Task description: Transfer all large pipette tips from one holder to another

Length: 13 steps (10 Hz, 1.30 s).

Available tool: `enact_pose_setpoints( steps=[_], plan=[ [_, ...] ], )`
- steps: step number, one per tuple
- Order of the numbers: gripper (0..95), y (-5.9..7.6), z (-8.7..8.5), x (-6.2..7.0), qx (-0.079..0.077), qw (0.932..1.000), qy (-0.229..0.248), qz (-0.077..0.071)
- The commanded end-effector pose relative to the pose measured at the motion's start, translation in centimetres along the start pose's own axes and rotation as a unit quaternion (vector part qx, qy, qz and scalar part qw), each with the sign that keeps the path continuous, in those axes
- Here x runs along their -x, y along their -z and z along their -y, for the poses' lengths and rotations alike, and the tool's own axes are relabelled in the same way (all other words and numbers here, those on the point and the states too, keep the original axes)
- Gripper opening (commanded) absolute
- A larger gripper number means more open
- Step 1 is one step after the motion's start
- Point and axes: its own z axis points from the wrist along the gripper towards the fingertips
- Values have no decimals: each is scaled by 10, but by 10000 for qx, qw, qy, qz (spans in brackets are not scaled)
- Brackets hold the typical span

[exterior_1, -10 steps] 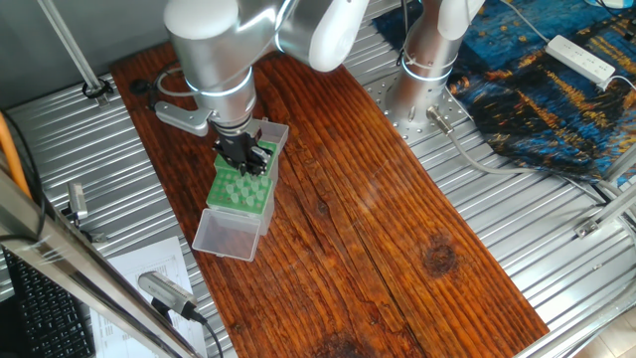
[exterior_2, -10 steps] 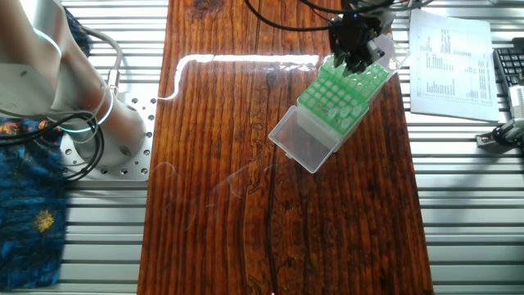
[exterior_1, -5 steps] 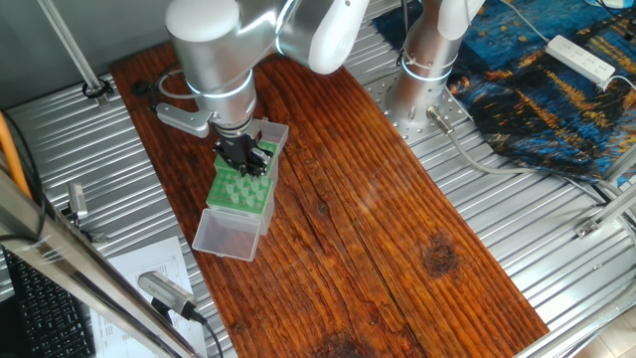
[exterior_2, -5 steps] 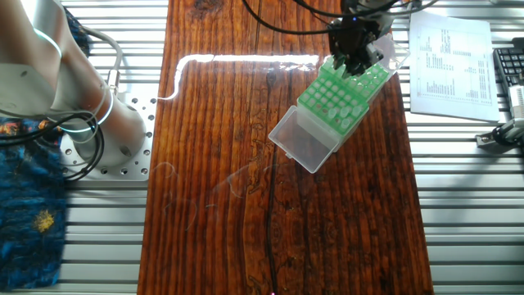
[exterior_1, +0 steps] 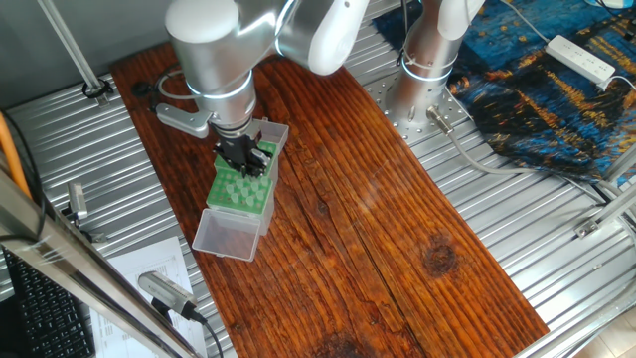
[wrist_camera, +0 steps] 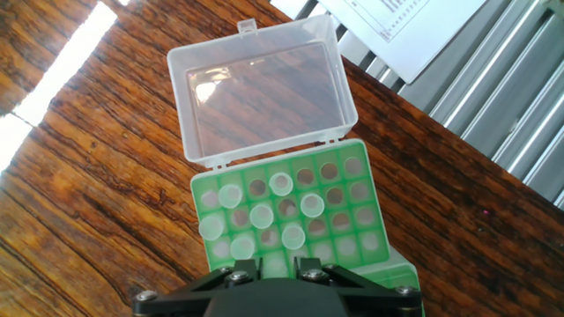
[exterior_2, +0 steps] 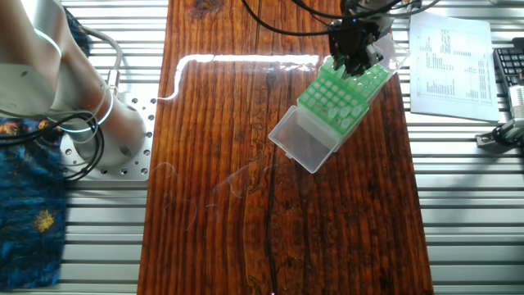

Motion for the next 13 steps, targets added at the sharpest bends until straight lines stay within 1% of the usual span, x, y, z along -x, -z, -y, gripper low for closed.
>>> enact_pose_setpoints(
  steps=[1,3,7,10,13],
  plan=[
    [0,0,0,0,0,10000,8,-3],
    [0,1,0,0,2,10000,11,-5],
    [0,12,-3,0,5,10000,-6,-50],
    [0,23,-5,1,1,10000,-15,-65],
    [0,38,-5,5,9,10000,-27,-92]
  ],
)
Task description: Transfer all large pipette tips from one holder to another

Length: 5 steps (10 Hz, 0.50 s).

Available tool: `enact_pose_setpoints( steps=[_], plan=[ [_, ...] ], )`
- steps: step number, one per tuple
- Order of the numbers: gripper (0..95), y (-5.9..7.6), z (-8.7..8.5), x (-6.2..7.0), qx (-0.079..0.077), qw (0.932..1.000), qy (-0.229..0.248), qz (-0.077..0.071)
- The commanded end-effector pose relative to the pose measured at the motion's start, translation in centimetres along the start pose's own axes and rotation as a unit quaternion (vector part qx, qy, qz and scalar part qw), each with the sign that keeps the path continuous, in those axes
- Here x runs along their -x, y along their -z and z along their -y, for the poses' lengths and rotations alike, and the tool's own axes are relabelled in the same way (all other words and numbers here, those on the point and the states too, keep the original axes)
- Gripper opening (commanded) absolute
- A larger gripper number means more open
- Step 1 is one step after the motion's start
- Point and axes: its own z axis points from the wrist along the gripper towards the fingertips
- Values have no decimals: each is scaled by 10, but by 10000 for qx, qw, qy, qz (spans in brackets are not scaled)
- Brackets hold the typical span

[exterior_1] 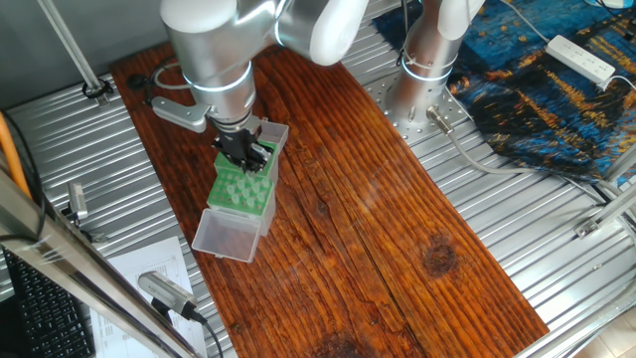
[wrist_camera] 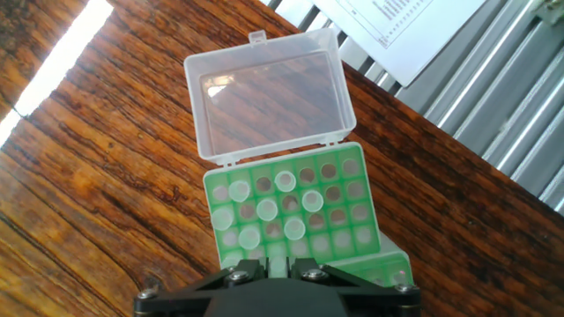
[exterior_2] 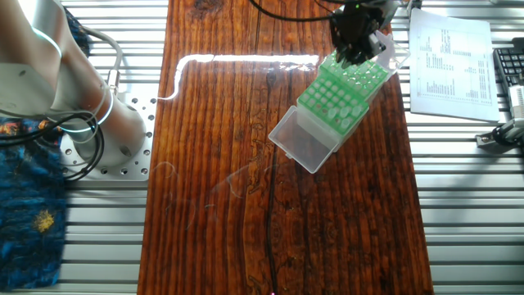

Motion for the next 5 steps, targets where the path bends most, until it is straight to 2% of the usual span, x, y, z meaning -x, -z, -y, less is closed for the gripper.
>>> enact_pose_setpoints(
  steps=[1,4,5],
  plan=[
    [0,5,2,1,20,10000,-2,-5],
    [0,22,11,4,54,10000,34,-22],
    [0,32,16,5,76,9999,64,-41]
  ],
)
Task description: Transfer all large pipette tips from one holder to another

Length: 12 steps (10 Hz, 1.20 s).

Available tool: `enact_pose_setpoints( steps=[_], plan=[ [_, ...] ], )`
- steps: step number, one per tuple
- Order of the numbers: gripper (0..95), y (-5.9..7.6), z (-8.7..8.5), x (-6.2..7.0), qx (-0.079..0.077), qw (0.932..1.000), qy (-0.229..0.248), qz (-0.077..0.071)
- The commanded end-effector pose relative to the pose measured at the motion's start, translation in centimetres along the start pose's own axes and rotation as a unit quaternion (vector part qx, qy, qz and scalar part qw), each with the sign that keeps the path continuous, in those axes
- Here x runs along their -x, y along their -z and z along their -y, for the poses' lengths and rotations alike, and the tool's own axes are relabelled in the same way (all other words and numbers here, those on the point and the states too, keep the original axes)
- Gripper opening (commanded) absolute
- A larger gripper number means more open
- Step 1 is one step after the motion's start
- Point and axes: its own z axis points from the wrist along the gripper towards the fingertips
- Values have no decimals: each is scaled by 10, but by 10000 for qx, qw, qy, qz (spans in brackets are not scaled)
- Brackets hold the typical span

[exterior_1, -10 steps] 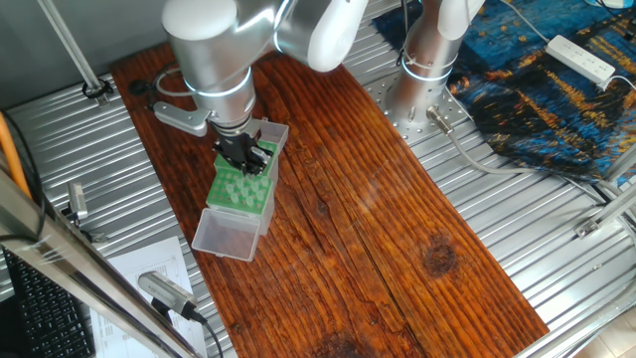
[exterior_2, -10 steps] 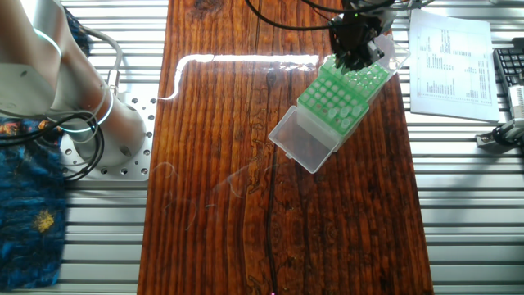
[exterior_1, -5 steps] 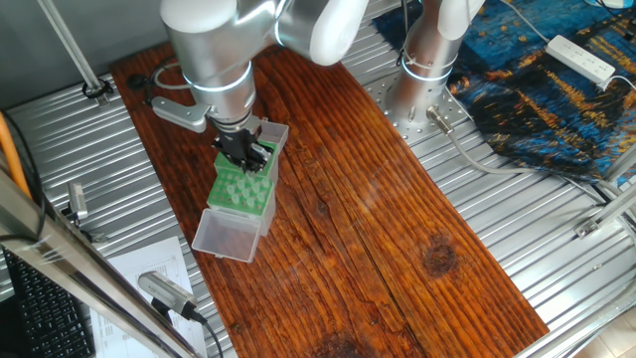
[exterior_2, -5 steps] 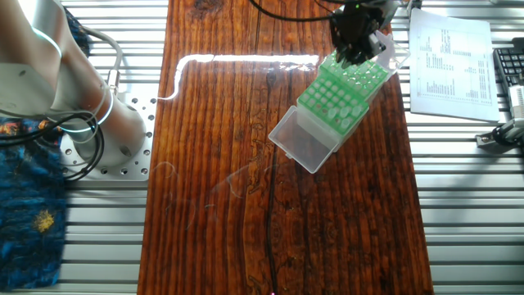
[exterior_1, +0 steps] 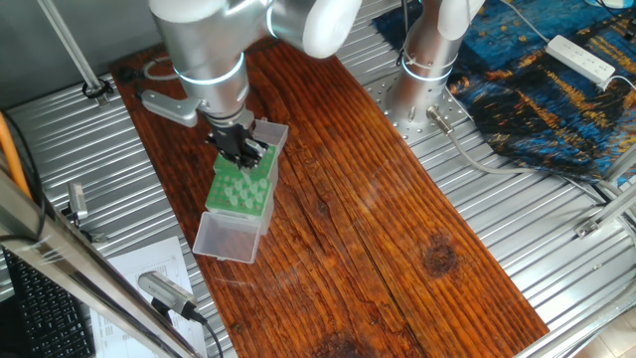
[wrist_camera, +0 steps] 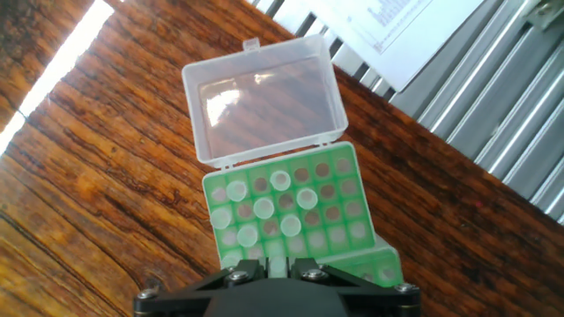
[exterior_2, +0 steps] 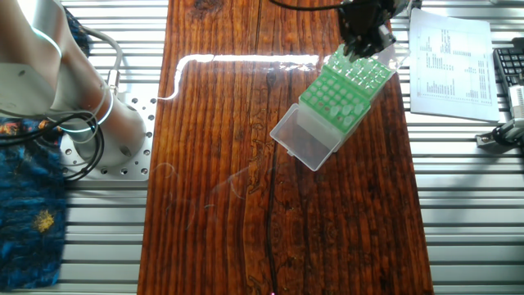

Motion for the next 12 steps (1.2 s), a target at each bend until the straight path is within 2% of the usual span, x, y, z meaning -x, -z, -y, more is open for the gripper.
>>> enact_pose_setpoints(
  steps=[1,6,7,11,12],
  plan=[
    [0,12,7,2,17,10000,49,-20],
    [0,49,19,10,81,9999,56,-120],
    [0,62,24,11,112,9998,92,-164],
    [0,95,30,0,137,9997,137,-147],
    [0,99,30,0,135,9997,147,-155]
  ],
)
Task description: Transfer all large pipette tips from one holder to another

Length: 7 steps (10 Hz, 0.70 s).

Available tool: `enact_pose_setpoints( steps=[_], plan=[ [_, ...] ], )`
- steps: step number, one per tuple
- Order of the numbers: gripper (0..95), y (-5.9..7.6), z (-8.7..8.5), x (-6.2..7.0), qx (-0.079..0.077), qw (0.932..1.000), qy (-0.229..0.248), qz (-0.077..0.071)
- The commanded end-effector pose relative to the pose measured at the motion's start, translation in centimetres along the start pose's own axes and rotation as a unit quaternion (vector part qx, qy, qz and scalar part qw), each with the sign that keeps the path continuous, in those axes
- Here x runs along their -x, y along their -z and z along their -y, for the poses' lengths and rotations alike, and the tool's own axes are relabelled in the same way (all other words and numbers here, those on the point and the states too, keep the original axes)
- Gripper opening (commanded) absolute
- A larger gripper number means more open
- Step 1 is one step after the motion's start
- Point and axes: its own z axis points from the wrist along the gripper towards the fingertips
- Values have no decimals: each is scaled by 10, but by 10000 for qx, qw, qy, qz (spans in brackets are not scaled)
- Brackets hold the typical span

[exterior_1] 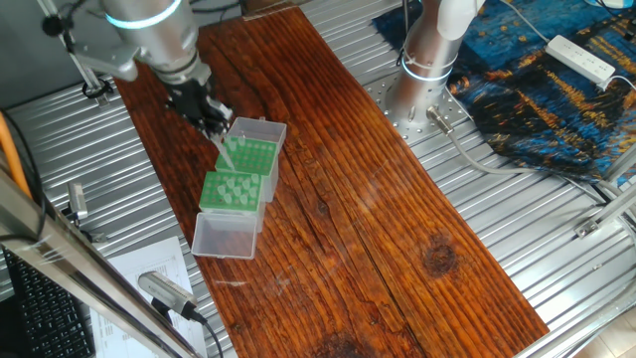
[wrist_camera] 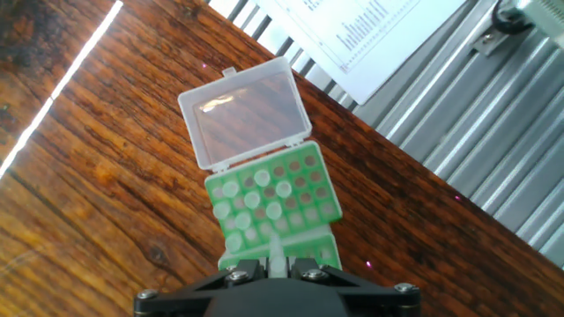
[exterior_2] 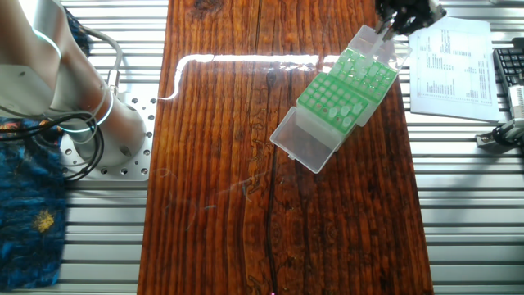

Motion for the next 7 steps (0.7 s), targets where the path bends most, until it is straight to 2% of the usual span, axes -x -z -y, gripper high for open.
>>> enact_pose_setpoints(
  steps=[1,2,5,6,7],
  plan=[
    [0,10,-1,-4,-74,9999,47,-97],
    [0,16,-1,-15,-86,9999,68,-108],
    [0,20,-2,-35,-152,9996,172,-166],
    [0,16,-3,-43,-228,9992,239,-210],
    [0,12,-5,-48,-226,9994,237,-149]
  ],
)
